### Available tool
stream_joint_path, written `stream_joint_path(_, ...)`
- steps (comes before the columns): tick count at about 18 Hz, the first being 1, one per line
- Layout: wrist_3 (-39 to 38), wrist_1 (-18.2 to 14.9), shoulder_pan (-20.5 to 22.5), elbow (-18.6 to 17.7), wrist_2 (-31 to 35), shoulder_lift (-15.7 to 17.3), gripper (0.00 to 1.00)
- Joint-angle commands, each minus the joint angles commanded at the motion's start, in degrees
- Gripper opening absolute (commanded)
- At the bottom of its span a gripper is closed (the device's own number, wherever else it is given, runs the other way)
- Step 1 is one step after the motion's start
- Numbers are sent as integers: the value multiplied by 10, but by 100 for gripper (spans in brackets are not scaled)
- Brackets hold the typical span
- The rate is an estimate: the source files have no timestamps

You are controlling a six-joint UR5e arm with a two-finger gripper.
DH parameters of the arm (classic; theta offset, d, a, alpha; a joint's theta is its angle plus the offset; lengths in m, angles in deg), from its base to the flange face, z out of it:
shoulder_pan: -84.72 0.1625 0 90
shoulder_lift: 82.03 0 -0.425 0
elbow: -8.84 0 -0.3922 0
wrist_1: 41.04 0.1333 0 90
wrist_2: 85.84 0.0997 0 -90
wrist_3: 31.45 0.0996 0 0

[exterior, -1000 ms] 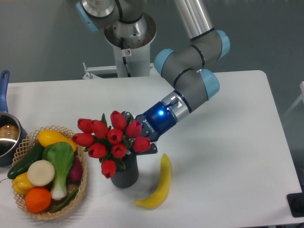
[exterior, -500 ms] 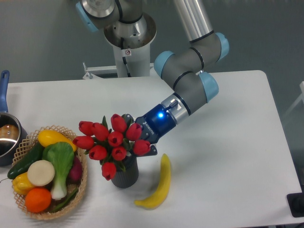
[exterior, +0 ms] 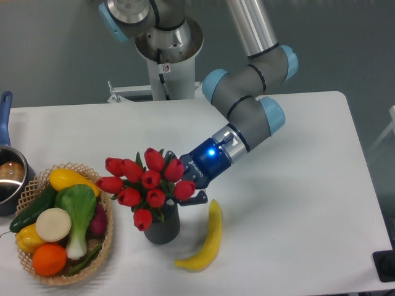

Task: Insert the flowers into the vase
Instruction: 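Push the tulip stems deeper into the vase, straightening the bunch upright, then adjust the tulip bunch upright in the vase while holding the stems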

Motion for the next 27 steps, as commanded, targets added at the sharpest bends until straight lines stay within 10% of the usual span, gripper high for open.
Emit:
stream_joint_path(10, 30, 0, 0, -17, 0, 2, 35)
stream_joint_path(19, 33, 0, 4, -15, -1, 4, 72)
stream_joint_path(27, 28, 0, 4, -10, -1, 5, 82)
